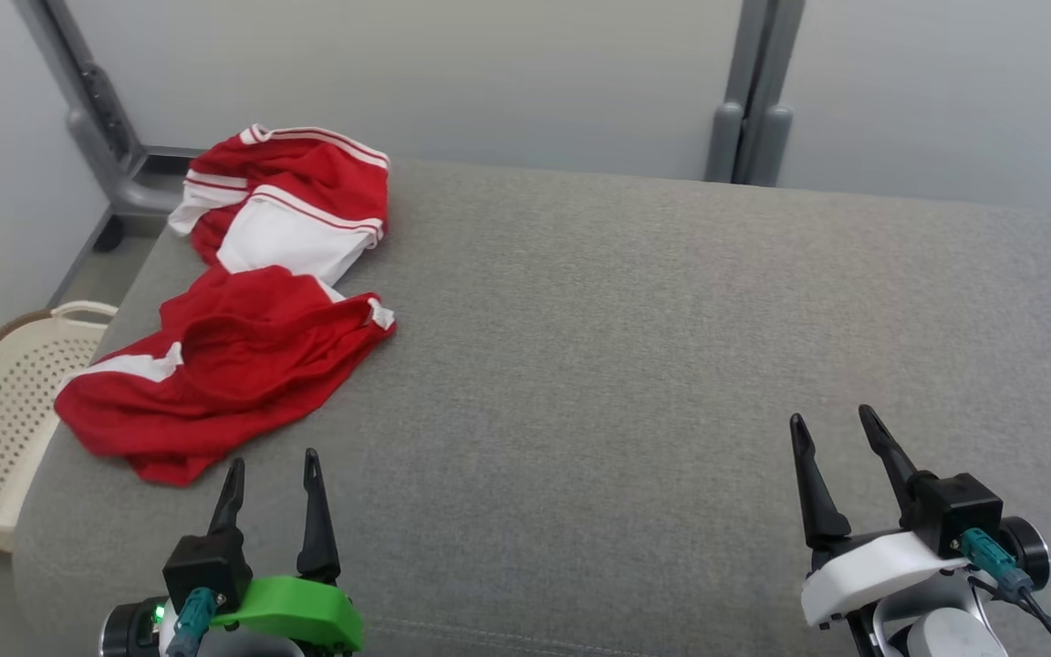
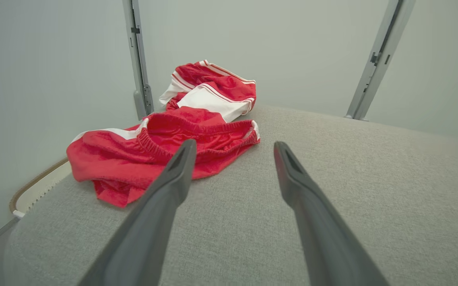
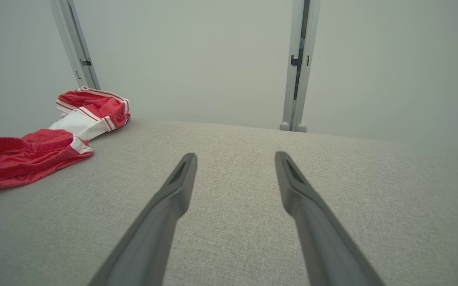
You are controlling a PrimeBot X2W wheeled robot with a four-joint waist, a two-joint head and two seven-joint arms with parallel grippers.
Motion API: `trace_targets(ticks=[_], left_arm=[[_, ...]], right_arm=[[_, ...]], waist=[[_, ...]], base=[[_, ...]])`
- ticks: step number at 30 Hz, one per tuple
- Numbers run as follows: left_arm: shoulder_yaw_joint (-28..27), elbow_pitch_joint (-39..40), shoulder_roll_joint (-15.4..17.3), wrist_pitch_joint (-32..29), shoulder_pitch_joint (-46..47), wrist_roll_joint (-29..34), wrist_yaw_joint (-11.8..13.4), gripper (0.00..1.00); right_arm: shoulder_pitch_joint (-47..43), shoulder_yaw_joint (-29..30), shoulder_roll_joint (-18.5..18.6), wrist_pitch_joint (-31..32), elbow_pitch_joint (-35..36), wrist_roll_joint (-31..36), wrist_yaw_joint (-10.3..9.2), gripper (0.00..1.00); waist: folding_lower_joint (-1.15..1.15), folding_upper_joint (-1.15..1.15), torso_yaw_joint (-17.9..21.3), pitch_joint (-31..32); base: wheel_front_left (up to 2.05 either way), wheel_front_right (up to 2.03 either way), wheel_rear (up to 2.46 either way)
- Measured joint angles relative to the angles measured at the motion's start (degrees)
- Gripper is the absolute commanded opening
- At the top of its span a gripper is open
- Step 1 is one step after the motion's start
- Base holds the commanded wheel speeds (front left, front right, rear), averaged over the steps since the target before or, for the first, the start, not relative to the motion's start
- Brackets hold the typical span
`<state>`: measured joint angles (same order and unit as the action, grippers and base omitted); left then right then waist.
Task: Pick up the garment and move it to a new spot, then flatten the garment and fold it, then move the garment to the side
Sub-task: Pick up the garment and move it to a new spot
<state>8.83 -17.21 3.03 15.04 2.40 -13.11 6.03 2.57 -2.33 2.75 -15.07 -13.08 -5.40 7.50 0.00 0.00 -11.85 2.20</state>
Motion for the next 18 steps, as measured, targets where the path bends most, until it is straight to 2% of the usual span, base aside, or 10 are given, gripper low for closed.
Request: trace_targets(ticks=[13,18], left_arm=[[-0.49,0.59,0.69,0.0,-0.36,-0.36,0.26,1.0],[-0.65,0.97,1.02,0.0,-0.53,-0.62,0.3,1.0]], right_arm=[[0.02,-0.4,0.0,0.0,0.0,-0.78,0.0,1.0],[0.19,-0.64,-0.02,0.0,-0.24,-1.35,0.0,1.0]], waist=[[0.0,0.0,-13.71,0.02],[0.0,0.0,-16.48,-0.2]], base=[[0.0,0.0,0.0],[0.0,0.0,0.0]])
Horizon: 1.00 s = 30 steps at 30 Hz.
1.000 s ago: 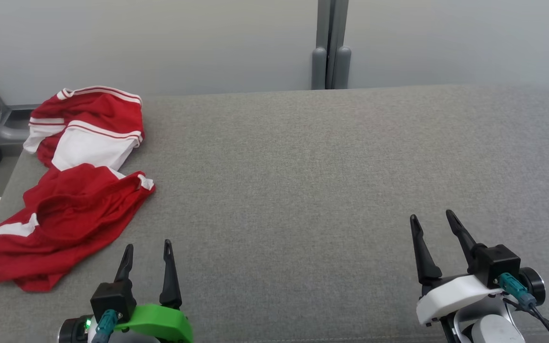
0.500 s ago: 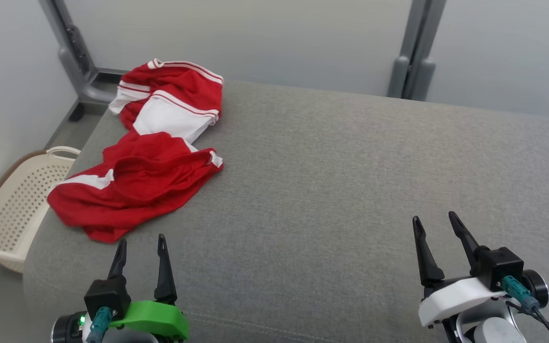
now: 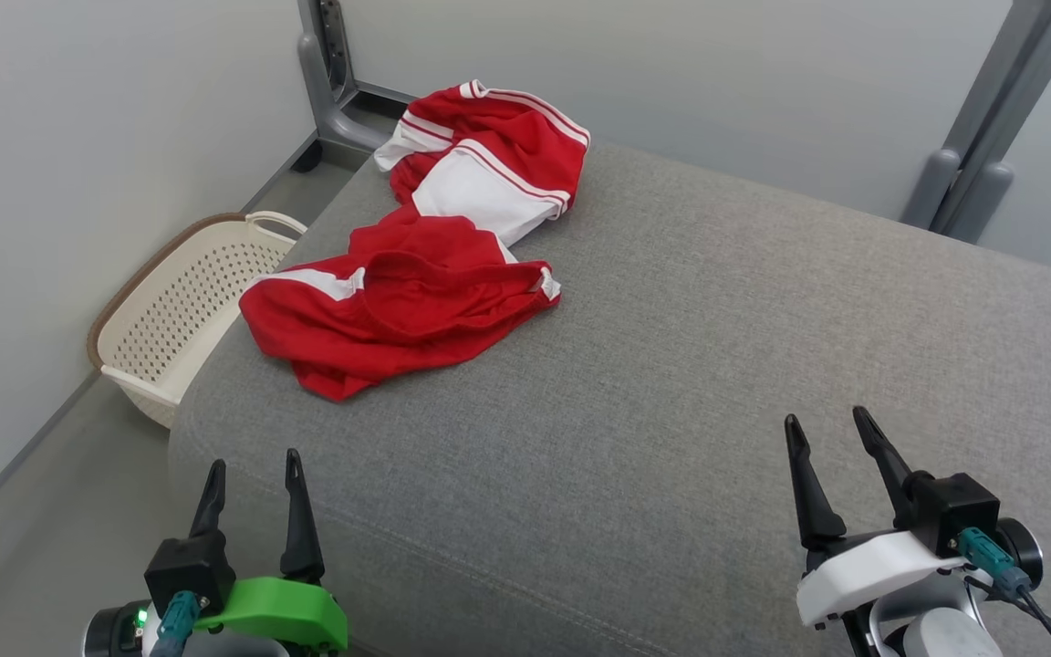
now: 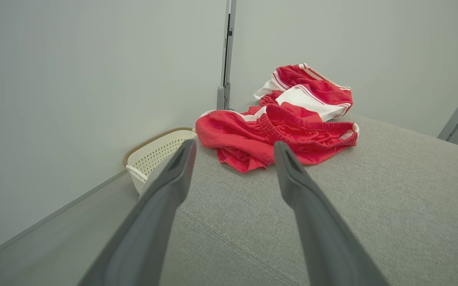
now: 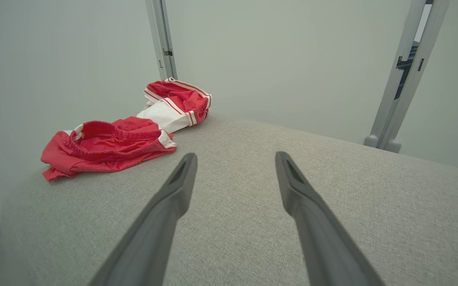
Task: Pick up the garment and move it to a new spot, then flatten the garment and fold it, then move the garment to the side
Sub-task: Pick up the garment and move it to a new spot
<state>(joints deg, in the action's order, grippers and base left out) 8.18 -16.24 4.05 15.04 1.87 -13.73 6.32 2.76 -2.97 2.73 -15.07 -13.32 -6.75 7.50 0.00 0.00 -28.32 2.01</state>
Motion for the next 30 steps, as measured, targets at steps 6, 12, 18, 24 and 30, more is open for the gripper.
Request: trace_targets(ticks=[6,12,18,24,30], left_arm=[[0.14,2.02,1.35,-1.64,1.15,-0.33,-0.37,1.0],[-0.41,5.39,6.2,-8.2,7.64,-0.44,-2.47,1.0],[-2.34,6.75,10.06,-18.25,17.46,-4.31,-5.93,1.0],[-4.1,0.26,13.7,-24.07,26.49,-6.82,-8.11,1.0],[-4.15,-8.75,15.58,-26.79,31.73,-7.87,-9.36,1.0]], right_arm=[[-0.23,1.09,0.01,0.0,-0.08,0.1,0.0,1.0],[-0.19,1.75,0.0,0.0,0.41,0.69,0.0,1.0],[0.78,1.98,-0.01,0.0,0.62,0.94,0.0,1.0],[2.24,2.15,-0.01,0.0,0.69,2.04,0.0,1.0],[3.41,2.34,0.0,0.0,0.74,3.82,0.0,1.0]], waist=[[0.0,0.0,0.27,-0.2],[0.0,0.0,1.44,-1.47],[0.0,0.0,3.1,-3.67],[0.0,0.0,5.59,-5.97],[0.0,0.0,8.8,-8.49]], base=[[0.0,0.0,0.0],[0.0,0.0,0.0],[0.0,0.0,0.0],[0.0,0.0,0.0],[0.0,0.0,0.0]])
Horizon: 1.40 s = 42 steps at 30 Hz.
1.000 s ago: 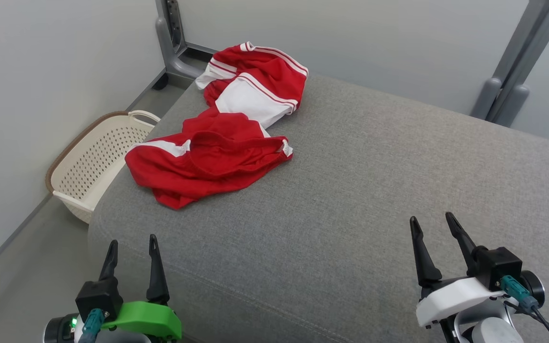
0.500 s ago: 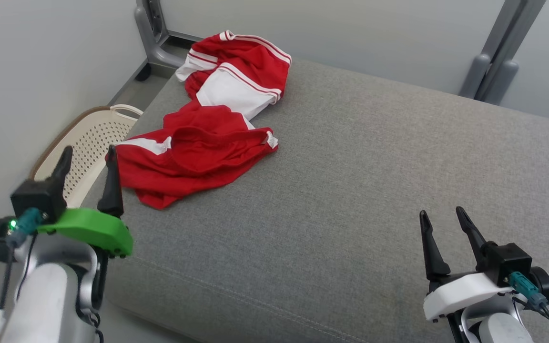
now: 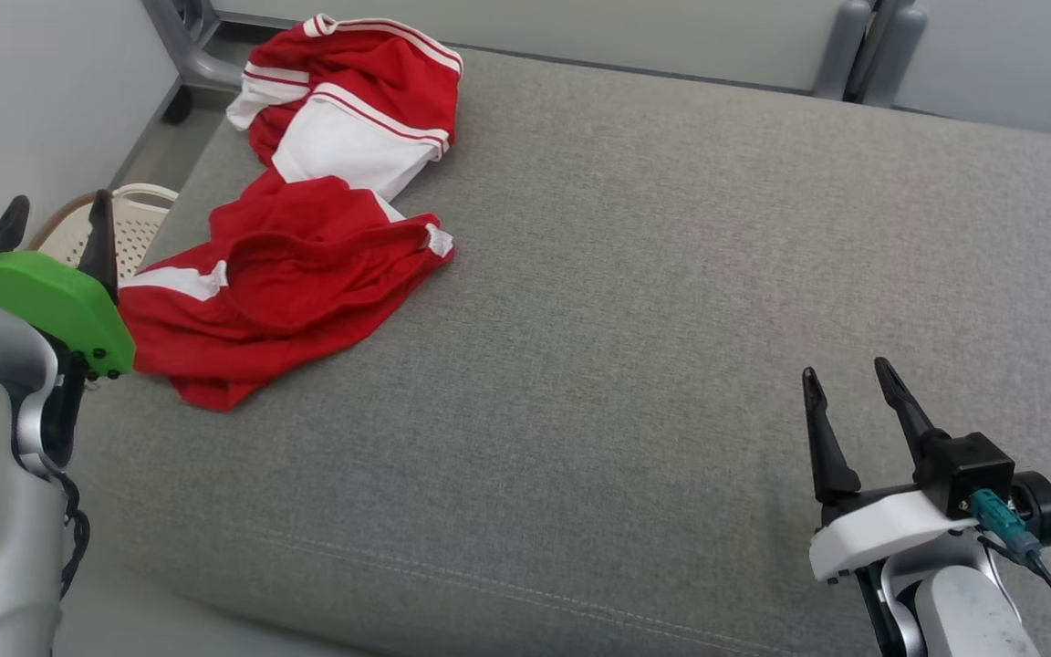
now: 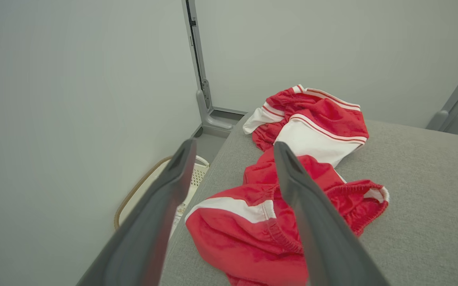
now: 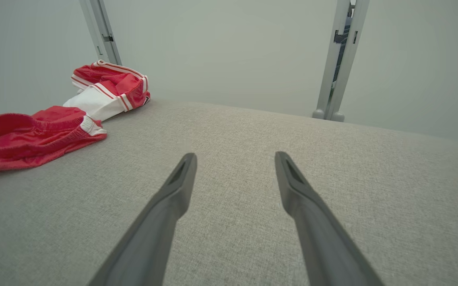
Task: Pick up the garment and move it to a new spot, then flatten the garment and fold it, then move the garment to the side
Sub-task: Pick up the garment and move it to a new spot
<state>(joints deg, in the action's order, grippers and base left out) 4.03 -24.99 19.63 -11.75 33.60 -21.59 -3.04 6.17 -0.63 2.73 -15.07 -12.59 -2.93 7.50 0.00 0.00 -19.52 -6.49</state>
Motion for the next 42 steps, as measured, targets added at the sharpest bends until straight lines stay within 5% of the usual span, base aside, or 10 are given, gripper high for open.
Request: trace_targets(ticks=[16,33,34,35,36,37,42], left_arm=[[0.37,-16.07,1.52,-2.4,6.08,-3.09,-2.29,1.0],[0.42,-24.24,2.46,-2.14,8.04,-3.6,-0.49,1.0],[0.44,-24.55,2.56,-1.77,8.33,-3.6,-0.48,0.61],[0.44,-24.88,2.58,-1.47,8.56,-3.59,-0.25,0.43],[0.46,-25.16,2.57,-1.04,8.73,-3.57,0.1,0.15],[0.53,-25.36,2.59,-0.6,8.88,-3.47,0.29,0.0],[0.99,-25.66,3.07,3.0,10.11,-2.47,1.54,0.0]], right_arm=[[1.41,2.04,0.03,0.43,2.59,4.2,0.0,1.0],[2.12,1.54,0.43,1.2,4.88,4.75,0.0,1.0],[2.19,1.51,0.53,1.21,4.97,4.75,0.0,1.0],[2.21,1.51,0.64,1.21,5.01,4.74,0.0,1.0],[2.21,1.54,0.71,1.21,5.04,4.74,0.0,1.0],[2.23,1.53,0.79,1.21,5.04,4.74,0.0,1.0],[2.42,1.34,0.83,1.21,4.72,4.59,0.0,1.0]], waist=[[0.0,0.0,7.24,-10.59],[0.01,0.0,9.11,-17.0],[0.01,0.0,9.14,-17.31],[0.0,0.0,9.16,-17.59],[0.01,0.0,9.17,-17.81],[0.01,0.0,9.15,-17.96],[0.0,0.0,9.01,-17.45]], base=[[0.0,0.0,0.0],[0.0,0.0,0.0],[0.0,0.0,0.0],[0.0,0.0,0.0],[0.0,0.0,0.0],[0.0,0.0,0.0],[0.0,0.0,0.0]])
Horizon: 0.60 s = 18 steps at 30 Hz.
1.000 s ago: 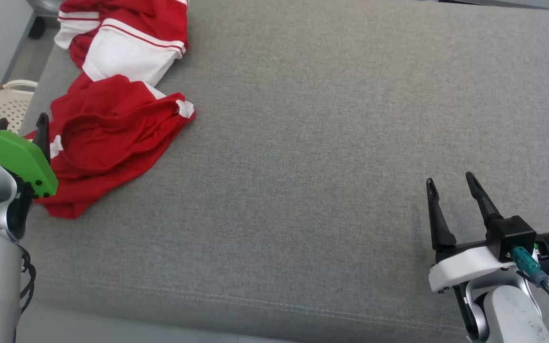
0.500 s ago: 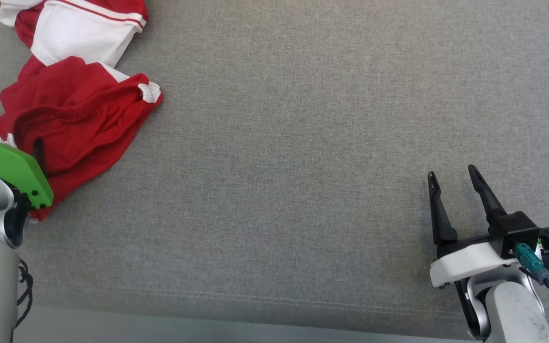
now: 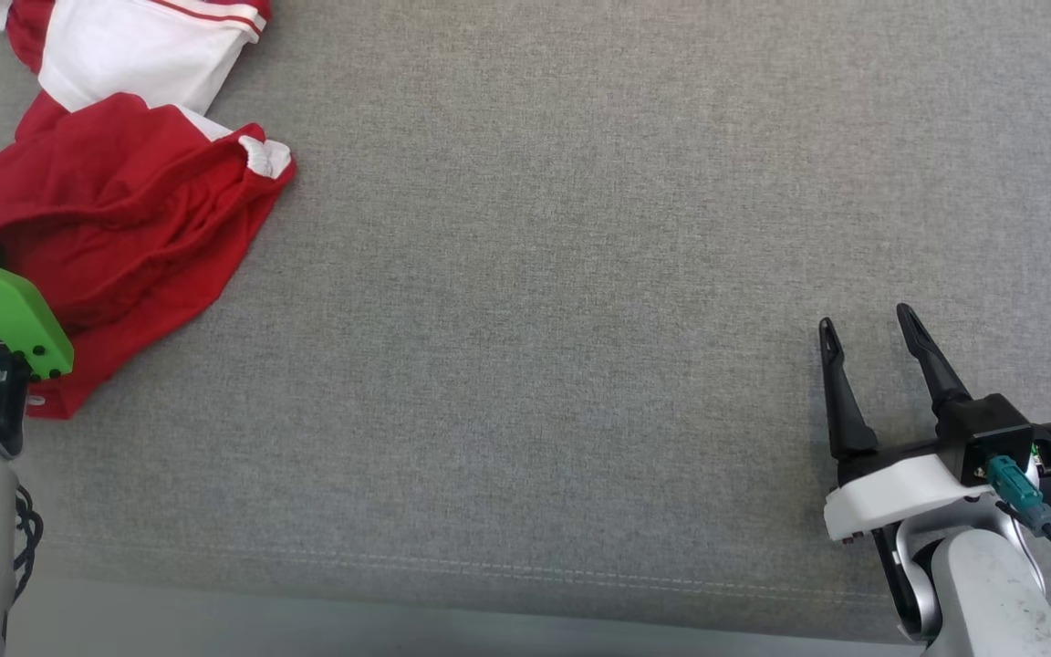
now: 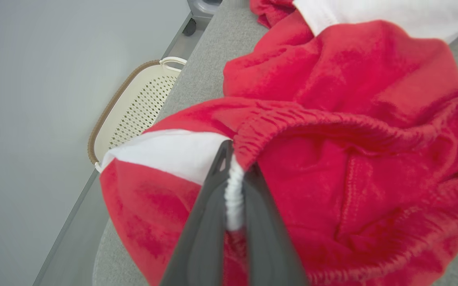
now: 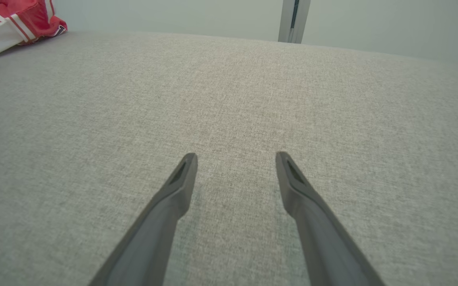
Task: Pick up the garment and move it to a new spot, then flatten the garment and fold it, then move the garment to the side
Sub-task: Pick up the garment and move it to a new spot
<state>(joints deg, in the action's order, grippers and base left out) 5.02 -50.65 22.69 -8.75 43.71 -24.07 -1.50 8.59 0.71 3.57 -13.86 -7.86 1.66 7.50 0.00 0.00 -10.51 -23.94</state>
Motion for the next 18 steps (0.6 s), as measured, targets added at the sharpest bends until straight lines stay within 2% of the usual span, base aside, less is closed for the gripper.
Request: trace_targets(ticks=[6,11,18], left_arm=[[1.63,1.77,-0.48,3.24,1.68,0.86,-0.62,0.0],[4.21,4.38,-0.56,2.72,3.16,2.72,-1.24,0.0],[7.58,10.14,-1.33,-0.36,3.85,5.6,0.6,0.0]], right_arm=[[0.23,-0.16,-0.18,-0.12,-1.18,-0.51,0.0,1.0],[0.32,-0.52,-0.46,-0.46,-2.5,-0.98,0.0,1.0],[0.21,-0.56,-0.66,-0.89,-4.22,-1.91,0.0,1.0]], waist=[[0.0,0.0,-0.2,1.8],[0.0,0.0,-0.13,4.2],[0.0,0.0,0.84,8.29]], base=[[0.0,0.0,0.0],[0.0,0.0,0.0],[0.0,0.0,0.0]])
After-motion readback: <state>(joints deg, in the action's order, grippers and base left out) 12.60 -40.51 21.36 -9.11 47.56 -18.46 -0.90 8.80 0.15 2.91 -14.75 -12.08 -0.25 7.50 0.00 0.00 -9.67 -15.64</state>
